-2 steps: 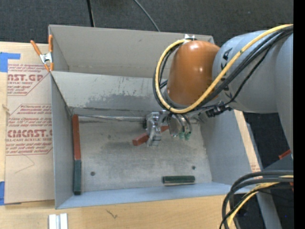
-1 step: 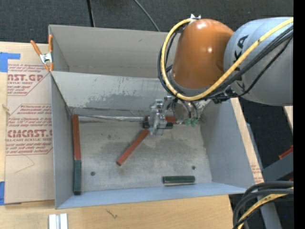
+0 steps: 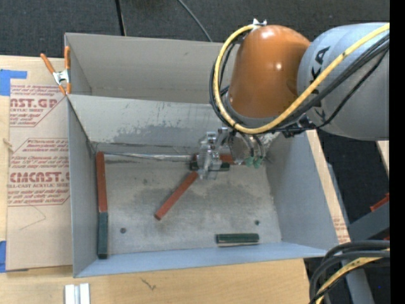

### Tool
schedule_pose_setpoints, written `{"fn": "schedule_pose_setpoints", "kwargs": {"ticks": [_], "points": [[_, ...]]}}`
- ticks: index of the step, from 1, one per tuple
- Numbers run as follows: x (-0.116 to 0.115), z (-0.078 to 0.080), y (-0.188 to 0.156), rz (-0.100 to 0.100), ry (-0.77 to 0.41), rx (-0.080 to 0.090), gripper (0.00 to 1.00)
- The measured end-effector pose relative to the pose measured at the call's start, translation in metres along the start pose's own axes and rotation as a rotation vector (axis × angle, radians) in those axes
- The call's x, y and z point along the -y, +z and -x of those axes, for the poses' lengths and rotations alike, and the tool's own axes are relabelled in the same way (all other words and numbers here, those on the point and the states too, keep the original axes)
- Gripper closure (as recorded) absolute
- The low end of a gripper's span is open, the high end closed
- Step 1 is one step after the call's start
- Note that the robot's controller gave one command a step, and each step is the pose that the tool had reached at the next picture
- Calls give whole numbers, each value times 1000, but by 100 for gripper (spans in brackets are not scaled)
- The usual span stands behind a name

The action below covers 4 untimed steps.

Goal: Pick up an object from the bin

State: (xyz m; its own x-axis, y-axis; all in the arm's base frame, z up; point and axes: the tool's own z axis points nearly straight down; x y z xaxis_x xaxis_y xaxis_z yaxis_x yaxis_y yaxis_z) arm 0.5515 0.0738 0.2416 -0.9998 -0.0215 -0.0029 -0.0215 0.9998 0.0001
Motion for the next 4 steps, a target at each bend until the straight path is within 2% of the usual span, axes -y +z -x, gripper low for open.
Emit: {"fn": "schedule_pose_setpoints", "kwargs": {"ticks": [1, 2, 3, 4], "points": [[5, -8, 80, -1, 177, -7, 0], [5, -6, 78, 0, 176, -2, 0], [-3, 6, 115, 2, 253, 4, 0], [-24, -17, 171, 0, 364, -2, 100]]}}
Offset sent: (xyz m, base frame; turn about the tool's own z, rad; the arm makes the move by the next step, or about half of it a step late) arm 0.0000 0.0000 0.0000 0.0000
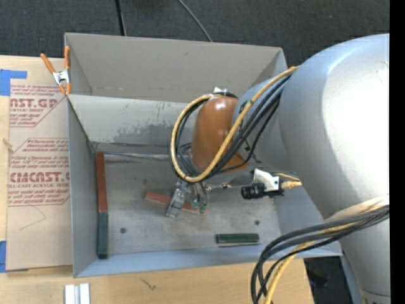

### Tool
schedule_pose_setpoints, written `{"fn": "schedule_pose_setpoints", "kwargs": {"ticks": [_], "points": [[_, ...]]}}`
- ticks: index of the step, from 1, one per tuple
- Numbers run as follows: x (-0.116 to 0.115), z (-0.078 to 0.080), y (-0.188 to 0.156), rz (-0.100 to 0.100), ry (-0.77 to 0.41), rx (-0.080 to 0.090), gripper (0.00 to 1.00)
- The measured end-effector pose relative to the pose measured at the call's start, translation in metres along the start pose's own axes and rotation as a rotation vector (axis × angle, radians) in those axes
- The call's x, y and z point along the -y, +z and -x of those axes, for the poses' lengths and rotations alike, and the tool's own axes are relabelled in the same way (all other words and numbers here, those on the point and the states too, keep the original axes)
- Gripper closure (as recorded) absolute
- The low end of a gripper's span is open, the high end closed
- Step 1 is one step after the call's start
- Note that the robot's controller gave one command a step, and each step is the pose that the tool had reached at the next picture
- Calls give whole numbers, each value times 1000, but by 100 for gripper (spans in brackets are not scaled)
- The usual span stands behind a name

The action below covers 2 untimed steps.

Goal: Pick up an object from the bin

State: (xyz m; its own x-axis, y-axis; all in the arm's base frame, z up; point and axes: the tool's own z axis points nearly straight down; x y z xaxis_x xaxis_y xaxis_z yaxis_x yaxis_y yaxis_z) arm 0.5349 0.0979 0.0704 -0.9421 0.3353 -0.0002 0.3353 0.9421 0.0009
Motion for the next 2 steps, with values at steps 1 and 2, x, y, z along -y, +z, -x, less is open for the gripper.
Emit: {"fn": "schedule_pose_setpoints", "kwargs": {"ticks": [1, 2], "points": [[0, 0, 0, 0, 0, 0, 100], [5, -7, -134, 0, -4, 1, 100]]}}
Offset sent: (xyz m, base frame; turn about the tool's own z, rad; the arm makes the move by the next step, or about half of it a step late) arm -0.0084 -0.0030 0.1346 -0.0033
